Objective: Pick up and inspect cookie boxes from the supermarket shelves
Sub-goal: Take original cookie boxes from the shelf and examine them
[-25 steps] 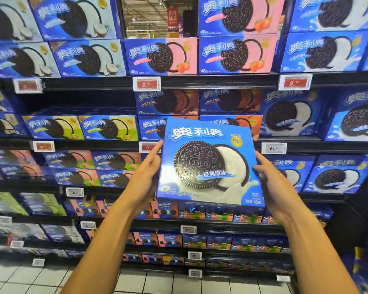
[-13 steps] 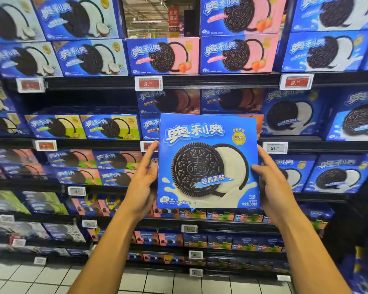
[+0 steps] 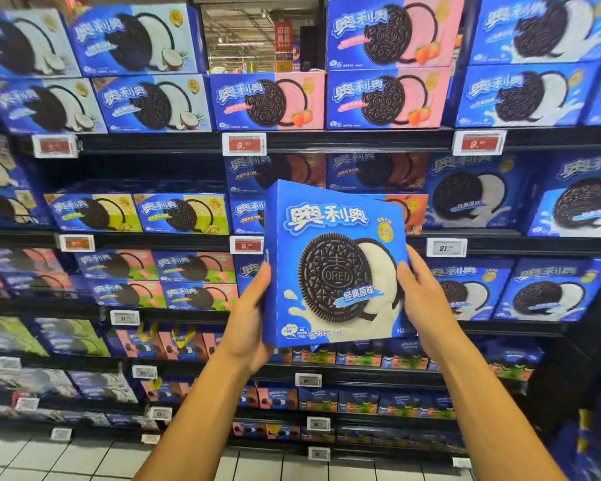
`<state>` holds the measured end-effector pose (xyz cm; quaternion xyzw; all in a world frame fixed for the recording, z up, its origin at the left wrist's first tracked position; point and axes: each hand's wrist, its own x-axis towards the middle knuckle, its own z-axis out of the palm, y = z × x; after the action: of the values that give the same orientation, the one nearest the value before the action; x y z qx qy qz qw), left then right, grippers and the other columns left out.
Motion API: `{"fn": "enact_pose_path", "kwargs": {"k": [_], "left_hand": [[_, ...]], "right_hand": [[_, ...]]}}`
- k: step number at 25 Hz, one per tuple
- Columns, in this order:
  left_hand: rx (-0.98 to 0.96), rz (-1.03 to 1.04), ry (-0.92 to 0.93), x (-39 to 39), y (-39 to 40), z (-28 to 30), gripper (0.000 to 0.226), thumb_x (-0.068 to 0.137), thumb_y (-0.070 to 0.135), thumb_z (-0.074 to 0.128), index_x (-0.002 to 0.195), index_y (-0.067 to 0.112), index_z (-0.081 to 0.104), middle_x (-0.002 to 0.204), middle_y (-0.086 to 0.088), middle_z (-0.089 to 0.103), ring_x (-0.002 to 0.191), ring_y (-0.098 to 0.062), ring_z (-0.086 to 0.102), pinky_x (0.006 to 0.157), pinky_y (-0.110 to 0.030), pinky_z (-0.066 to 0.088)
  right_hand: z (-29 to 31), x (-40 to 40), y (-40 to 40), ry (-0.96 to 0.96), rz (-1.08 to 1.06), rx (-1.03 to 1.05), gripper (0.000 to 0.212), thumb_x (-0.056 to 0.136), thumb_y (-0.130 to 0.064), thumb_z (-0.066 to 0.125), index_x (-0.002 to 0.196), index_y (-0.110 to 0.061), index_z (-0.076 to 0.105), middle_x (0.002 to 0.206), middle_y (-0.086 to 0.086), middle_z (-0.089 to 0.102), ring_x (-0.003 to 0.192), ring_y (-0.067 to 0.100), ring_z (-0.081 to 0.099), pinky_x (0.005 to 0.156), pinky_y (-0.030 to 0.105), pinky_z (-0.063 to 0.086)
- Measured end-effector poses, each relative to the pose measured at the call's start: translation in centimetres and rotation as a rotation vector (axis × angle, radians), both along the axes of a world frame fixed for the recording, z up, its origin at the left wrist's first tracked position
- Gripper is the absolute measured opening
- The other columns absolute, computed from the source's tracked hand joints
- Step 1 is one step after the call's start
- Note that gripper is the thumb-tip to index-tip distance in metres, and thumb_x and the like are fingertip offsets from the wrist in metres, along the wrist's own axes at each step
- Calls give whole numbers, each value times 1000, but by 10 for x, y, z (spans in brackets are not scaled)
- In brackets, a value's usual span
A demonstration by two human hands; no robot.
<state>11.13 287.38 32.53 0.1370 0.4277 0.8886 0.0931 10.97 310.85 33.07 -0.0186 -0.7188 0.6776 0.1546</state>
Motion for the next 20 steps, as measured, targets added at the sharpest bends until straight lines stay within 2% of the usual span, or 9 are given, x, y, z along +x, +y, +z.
{"fn": "enact_pose_path", "kwargs": {"k": [4,6,8,9,11,13,16,18,20], "left_hand": [[-191,141,107,6,32,2,41,87,36,58,124,19,63,121,-5,71,106,-21,70,78,-32,58],[-300,177,171,9,45,0,38,90,32,56,125,22,61,121,2,71,109,-17,68,83,-28,56],[-368,167,207,12,50,0,35,96,31,49,130,28,57,121,15,69,112,-6,65,86,-20,53],[-392,143,217,12,50,0,35,98,34,46,131,33,57,121,20,68,113,-2,64,87,-18,52],[-444,79,226,10,45,0,37,96,49,42,128,44,60,126,23,64,118,2,59,94,-22,51],[-502,44,234,7,36,-2,38,95,57,43,129,45,59,131,25,60,123,5,54,101,-26,45],[-576,135,244,-7,14,-8,33,96,44,50,128,43,55,134,26,57,128,5,48,98,-19,44],[-667,310,174,-23,-5,-13,34,99,36,53,132,42,50,145,22,46,138,-5,39,103,-24,39],[-735,412,53,-33,-22,-18,49,98,36,53,145,33,38,155,11,34,142,-15,33,109,-34,33]], "right_hand": [[6,16,-38,105,65,106,28,96,-43,57,124,-45,58,119,-23,66,106,-5,60,89,13,45],[1,24,-59,88,241,78,58,81,-67,59,134,-45,54,134,-19,61,119,-12,54,97,13,45],[-8,26,-68,44,287,110,100,73,-83,57,155,-32,31,157,-12,40,140,-3,40,114,27,39],[-10,26,-69,62,271,96,96,77,-80,56,156,-31,29,156,-13,42,137,-2,43,111,26,42],[-14,24,-64,148,210,28,56,92,-55,54,144,-37,44,132,-24,61,116,-7,59,90,15,50],[-15,22,-56,176,190,-103,32,98,-38,53,129,-35,57,117,-21,70,107,2,67,81,17,55],[-18,20,-35,101,238,-443,44,91,-41,54,128,-18,62,125,6,71,110,26,70,87,45,60],[-21,21,-19,29,264,-612,54,88,-46,53,131,-14,61,124,10,71,106,30,71,82,48,61],[-23,21,-4,10,281,-713,49,86,-47,53,122,-17,70,115,7,75,99,27,74,72,44,63]]}}
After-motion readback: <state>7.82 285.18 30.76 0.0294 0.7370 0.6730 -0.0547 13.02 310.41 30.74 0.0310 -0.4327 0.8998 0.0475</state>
